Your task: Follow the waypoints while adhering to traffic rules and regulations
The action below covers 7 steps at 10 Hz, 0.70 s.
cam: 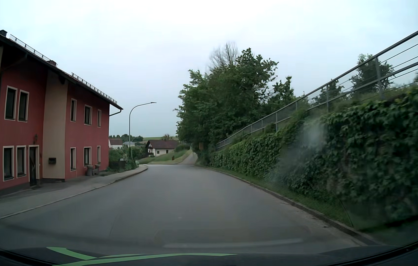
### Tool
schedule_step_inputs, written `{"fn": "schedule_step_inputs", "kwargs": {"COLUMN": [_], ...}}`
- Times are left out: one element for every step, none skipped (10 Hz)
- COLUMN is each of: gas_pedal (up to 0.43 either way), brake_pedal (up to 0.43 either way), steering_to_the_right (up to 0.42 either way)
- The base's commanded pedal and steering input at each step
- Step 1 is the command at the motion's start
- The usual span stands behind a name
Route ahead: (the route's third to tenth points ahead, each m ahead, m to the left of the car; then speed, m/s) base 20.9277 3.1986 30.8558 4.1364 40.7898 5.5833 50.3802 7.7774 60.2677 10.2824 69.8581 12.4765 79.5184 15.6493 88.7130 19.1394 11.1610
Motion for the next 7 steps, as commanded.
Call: {"fn": "schedule_step_inputs", "kwargs": {"gas_pedal": [0.020, 0.039, 0.039, 0.039, 0.039, 0.039, 0.047], "brake_pedal": [0.000, 0.000, 0.000, 0.000, 0.000, 0.000, 0.000], "steering_to_the_right": [-0.007, -0.008, -0.009, -0.011, -0.011, -0.013, -0.014]}}
